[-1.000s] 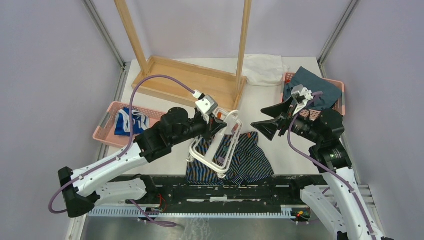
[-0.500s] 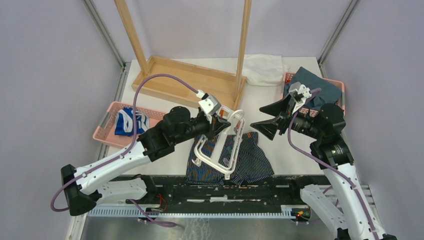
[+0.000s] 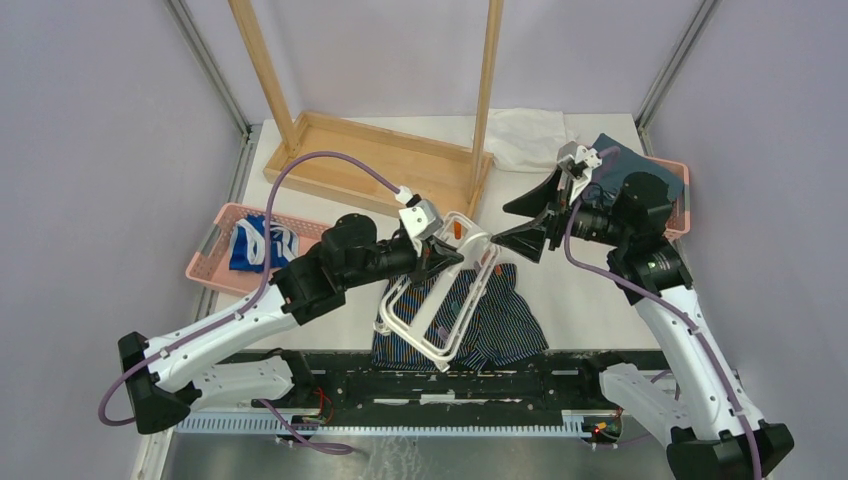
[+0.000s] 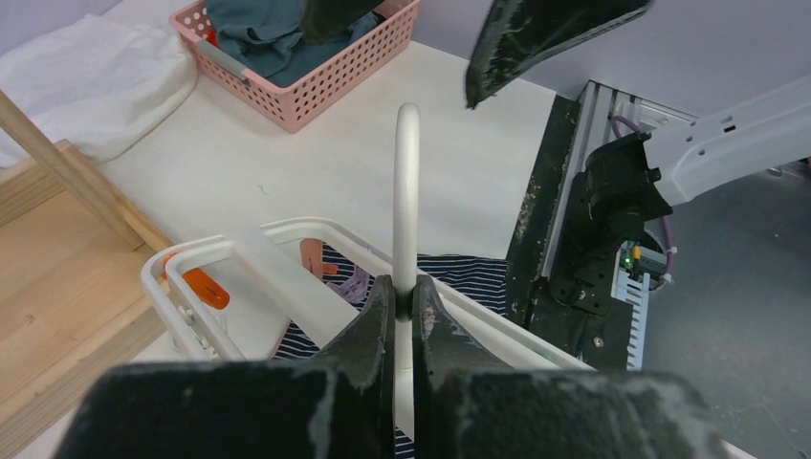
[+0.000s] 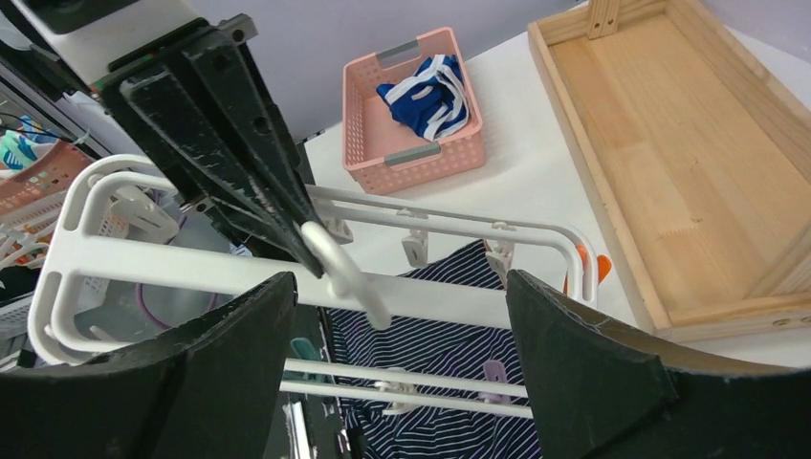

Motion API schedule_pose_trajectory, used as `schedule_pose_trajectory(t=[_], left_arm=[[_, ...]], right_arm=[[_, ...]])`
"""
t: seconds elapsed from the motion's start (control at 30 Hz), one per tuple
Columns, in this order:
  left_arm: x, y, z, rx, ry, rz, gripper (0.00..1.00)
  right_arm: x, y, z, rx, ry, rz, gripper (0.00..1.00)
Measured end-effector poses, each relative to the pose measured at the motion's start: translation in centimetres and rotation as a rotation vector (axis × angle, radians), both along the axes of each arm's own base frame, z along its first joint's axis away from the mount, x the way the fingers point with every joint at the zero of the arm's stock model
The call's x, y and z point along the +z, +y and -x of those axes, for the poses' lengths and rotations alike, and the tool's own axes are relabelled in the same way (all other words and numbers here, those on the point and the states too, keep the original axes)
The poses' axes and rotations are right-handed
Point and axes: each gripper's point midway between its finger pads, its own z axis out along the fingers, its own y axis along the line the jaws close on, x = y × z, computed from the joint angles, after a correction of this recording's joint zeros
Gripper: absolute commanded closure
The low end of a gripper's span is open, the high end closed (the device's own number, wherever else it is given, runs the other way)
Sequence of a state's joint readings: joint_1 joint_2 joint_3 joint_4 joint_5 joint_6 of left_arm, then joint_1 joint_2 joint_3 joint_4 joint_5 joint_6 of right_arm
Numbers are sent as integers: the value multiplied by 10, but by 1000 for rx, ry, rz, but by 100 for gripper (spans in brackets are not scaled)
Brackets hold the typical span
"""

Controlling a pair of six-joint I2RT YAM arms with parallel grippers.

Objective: Clip the underwear to the hanger

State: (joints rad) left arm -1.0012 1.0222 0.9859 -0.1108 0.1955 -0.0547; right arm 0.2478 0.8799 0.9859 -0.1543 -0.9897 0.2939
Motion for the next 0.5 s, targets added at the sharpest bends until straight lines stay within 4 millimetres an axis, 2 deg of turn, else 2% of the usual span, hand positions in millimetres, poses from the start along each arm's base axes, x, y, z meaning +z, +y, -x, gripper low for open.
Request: schedule_pose_trajectory(t=[0.27,0.5], left_arm=[[-5,-5,7,-48,10,-11,97],[-7,-4,7,-49,15,-18,97]], right_arm=[[-11,4,-11,22,26,20,14],[-14,12,-1,93,27,23,16]])
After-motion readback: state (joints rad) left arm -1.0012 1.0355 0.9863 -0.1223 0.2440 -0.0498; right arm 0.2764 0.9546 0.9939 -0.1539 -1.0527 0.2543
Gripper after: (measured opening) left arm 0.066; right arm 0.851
